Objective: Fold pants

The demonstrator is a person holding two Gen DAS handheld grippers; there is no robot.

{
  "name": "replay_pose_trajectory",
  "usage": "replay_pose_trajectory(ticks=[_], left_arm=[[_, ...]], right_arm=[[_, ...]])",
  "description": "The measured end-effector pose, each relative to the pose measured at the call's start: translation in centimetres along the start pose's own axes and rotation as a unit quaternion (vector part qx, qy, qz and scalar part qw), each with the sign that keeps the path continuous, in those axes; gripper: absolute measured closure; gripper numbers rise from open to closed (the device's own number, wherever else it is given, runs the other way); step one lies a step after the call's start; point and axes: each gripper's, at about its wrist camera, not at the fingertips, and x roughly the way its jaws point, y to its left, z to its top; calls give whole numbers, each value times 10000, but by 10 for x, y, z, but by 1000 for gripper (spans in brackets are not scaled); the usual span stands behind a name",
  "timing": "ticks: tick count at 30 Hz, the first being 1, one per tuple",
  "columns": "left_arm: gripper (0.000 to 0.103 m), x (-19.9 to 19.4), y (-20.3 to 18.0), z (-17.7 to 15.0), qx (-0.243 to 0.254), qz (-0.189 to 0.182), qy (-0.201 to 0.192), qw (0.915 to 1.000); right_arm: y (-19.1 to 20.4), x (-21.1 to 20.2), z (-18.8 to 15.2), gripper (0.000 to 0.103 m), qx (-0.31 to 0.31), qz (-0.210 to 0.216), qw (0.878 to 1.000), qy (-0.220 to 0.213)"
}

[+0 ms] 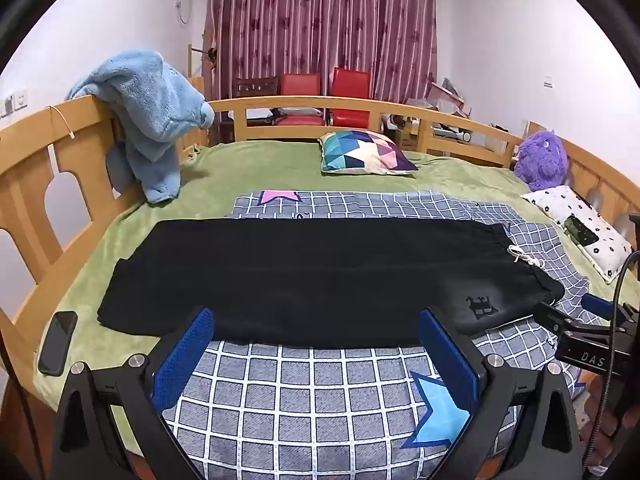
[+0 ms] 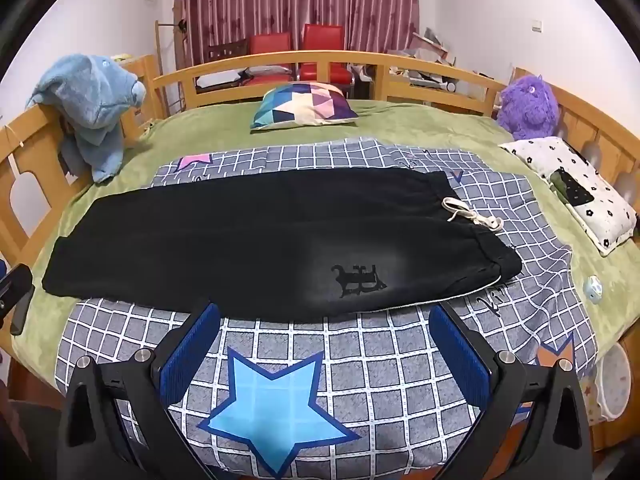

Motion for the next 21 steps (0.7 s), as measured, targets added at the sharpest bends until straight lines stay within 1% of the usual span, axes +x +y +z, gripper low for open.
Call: replay_pose_trajectory(ticks=[4,5,6,11,13,21], left_arm=[[0,-1,-3,0,86,18,-3,10000],[0,-2,-3,0,98,25,-11,9999],[0,-2,-4,0,102,11,-11,9999],[0,0,-9,-4,208,9,63,9998],[0,-1,-9,-4,200,-1,44,9998],[0,2,-6,-5,82,7,54,10000]], right_arm=[[1,2,0,1,39,22,10000,-24],[-7,-1,2,1,105,74,9999,-47],[-6,-4,-1,1,72,39,9999,-140],[-8,-17,-2,1,128,31,9997,-203],[-9,-12,-1,1,120,24,9998,-147],[-8,-17,0,1,142,88,9996,-237]])
